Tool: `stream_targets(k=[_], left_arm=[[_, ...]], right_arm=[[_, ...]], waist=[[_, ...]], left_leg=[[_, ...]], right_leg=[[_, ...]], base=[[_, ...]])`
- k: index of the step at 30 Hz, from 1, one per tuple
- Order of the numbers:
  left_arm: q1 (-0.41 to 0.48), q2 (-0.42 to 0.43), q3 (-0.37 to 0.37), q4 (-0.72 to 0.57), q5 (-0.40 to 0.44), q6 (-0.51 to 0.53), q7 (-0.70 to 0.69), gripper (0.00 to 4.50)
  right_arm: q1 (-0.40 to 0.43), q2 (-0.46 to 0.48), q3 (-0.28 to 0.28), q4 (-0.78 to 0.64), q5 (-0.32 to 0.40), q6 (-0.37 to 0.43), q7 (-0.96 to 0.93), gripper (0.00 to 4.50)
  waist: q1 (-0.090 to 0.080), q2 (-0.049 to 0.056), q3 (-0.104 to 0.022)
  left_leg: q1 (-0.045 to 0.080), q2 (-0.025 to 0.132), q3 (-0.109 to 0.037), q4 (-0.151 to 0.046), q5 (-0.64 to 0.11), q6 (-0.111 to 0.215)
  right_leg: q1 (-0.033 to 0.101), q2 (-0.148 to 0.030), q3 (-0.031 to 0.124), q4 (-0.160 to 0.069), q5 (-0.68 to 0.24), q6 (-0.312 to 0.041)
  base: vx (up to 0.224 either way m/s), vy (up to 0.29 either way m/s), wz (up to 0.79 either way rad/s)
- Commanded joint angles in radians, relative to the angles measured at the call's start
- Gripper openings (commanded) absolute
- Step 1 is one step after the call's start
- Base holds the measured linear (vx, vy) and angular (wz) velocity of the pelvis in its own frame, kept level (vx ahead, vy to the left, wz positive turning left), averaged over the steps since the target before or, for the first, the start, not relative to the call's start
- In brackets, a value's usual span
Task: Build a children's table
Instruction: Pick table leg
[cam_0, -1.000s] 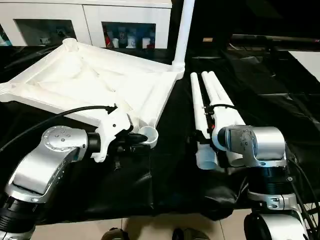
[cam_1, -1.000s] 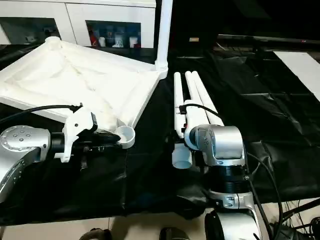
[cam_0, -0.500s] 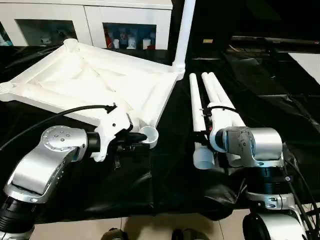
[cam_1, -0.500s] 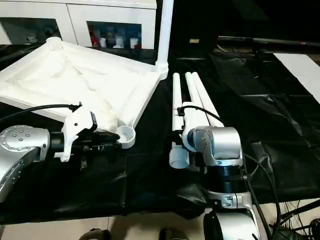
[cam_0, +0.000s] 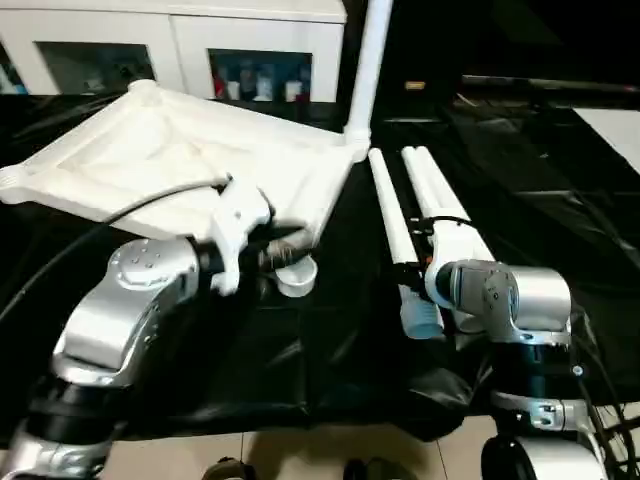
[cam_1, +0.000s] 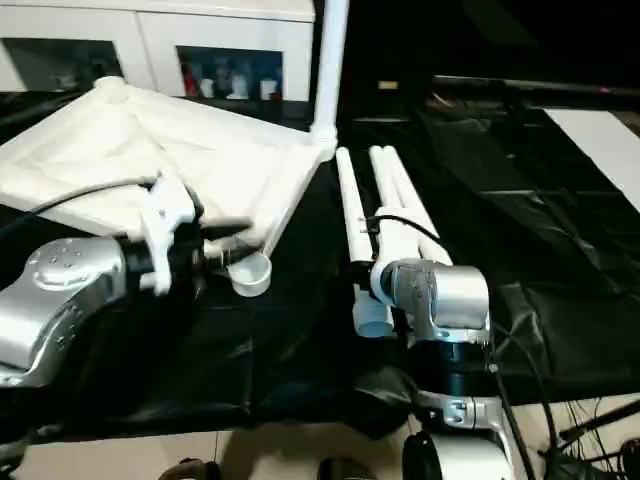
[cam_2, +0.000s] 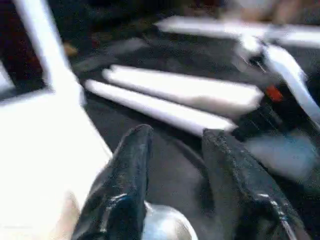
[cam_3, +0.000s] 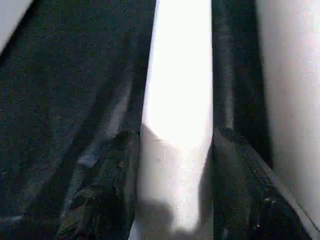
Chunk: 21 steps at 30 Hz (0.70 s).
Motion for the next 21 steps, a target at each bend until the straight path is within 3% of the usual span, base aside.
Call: stream_targets(k=[1,4,5,6,7,9,10,12,13,15,18,19,20,21], left_arm=[[-0.036,-0.018,0.026,0.032,0.018,-0.051,0.06,2.13],[-0.06,-0.042,0.041,0.065,0.031,-0.065,0.108,2.48],[-0.093,-0.063,0.06,0.083,0.016,0.026,0.143,2.5],[-0.099,-0.067,0.064,0.086,0.003,0.04,0.136,2.5],[-0.122,-0.083,0.082,0.093,-0.058,0.082,0.095,2.56],[-0.15,-0.111,0.112,0.095,-0.149,0.11,0.045,2.84],[-0.156,-0.116,0.117,0.096,-0.158,0.116,0.047,2.91],[-0.183,-0.137,0.132,0.091,-0.22,0.168,0.048,2.94],[-0.196,-0.146,0.139,0.083,-0.258,0.21,0.045,3.08],[-0.216,-0.169,0.155,0.073,-0.327,0.263,0.056,3.34],[-0.261,-0.226,0.229,0.08,-0.428,0.355,0.113,3.43],[-0.276,-0.242,0.256,0.089,-0.458,0.38,0.132,3.72],[-0.282,-0.247,0.266,0.093,-0.469,0.389,0.139,3.78],[-0.297,-0.259,0.294,0.111,-0.487,0.399,0.157,3.77]], right_arm=[[-0.004,0.013,-0.028,-0.064,-0.014,-0.076,-0.055,1.84],[-0.002,0.034,-0.04,-0.097,-0.016,-0.17,-0.09,1.84],[0.009,0.057,-0.048,-0.137,0.017,-0.363,-0.077,1.84],[0.011,0.06,-0.048,-0.144,0.021,-0.391,-0.073,1.84],[0.017,0.074,-0.057,-0.169,0.041,-0.485,-0.063,1.84],[0.02,0.097,-0.09,-0.209,0.083,-0.596,-0.04,1.84],[0.021,0.099,-0.095,-0.218,0.091,-0.617,-0.031,1.84],[0.037,0.105,-0.1,-0.262,0.13,-0.7,0.027,1.84],[0.048,0.106,-0.094,-0.28,0.149,-0.717,0.065,1.84],[0.074,0.092,-0.056,-0.302,0.164,-0.759,0.125,1.83],[0.144,0.004,0.096,-0.304,0.14,-0.845,0.28,1.82],[0.168,-0.029,0.15,-0.311,0.138,-0.854,0.343,1.82],[0.178,-0.042,0.171,-0.314,0.138,-0.855,0.367,1.82],[0.201,-0.067,0.217,-0.318,0.134,-0.885,0.413,1.82]], waist=[[0.003,0.017,-0.087],[0.002,0.017,-0.086],[0.002,0.018,-0.086],[0.001,0.02,-0.087],[0.001,0.018,-0.088],[0.003,0.018,-0.088],[0.002,0.012,-0.09],[0.003,0.014,-0.09],[0.003,0.01,-0.09],[0.006,0.012,-0.089],[0.008,0.011,-0.088],[0.007,0.01,-0.085],[0.009,0.009,-0.086],[0.006,0.005,-0.084]], left_leg=[[0.026,0.017,-0.016,-0.064,-0.245,-0.068],[0.025,0.016,-0.016,-0.064,-0.247,-0.066],[0.025,0.018,-0.015,-0.064,-0.253,-0.066],[0.027,0.017,-0.015,-0.061,-0.26,-0.063],[0.025,0.014,-0.013,-0.061,-0.249,-0.054],[0.023,0.014,-0.013,-0.062,-0.228,-0.043],[0.021,0.015,-0.011,-0.061,-0.227,-0.038],[0.02,0.016,-0.011,-0.06,-0.213,-0.021],[0.02,0.015,-0.009,-0.06,-0.215,-0.017],[0.017,0.015,-0.009,-0.058,-0.211,0.0],[0.015,0.015,-0.008,-0.054,-0.218,0.0],[0.013,0.014,-0.009,-0.054,-0.222,0.004],[0.013,0.014,-0.009,-0.054,-0.231,0.004],[0.007,0.012,-0.011,-0.053,-0.244,0.012]], right_leg=[[0.05,-0.047,0.036,-0.081,-0.336,-0.076],[0.047,-0.046,0.036,-0.081,-0.33,-0.07],[0.046,-0.048,0.036,-0.081,-0.334,-0.068],[0.043,-0.048,0.035,-0.081,-0.337,-0.066],[0.045,-0.047,0.035,-0.081,-0.326,-0.068],[0.048,-0.047,0.035,-0.076,-0.29,-0.086],[0.049,-0.047,0.035,-0.074,-0.276,-0.093],[0.052,-0.043,0.033,-0.068,-0.221,-0.116],[0.052,-0.042,0.033,-0.068,-0.22,-0.117],[0.057,-0.045,0.033,-0.069,-0.225,-0.127],[0.062,-0.044,0.032,-0.073,-0.237,-0.132],[0.061,-0.045,0.032,-0.076,-0.25,-0.133],[0.062,-0.045,0.03,-0.078,-0.268,-0.13],[0.065,-0.046,0.029,-0.087,-0.329,-0.108]], base=[[0.0,0.0,0.0],[0.0,0.0,0.0],[0.0,0.0,0.0],[0.0,0.0,0.0],[0.0,0.0,0.0],[0.0,0.0,0.0],[0.0,0.0,0.0],[0.0,0.0,0.0],[0.0,0.0,0.0],[0.0,0.0,0.0],[0.0,0.0,0.0],[0.0,0.0,0.0],[0.0,0.0,0.0],[0.0,0.0,0.0]])
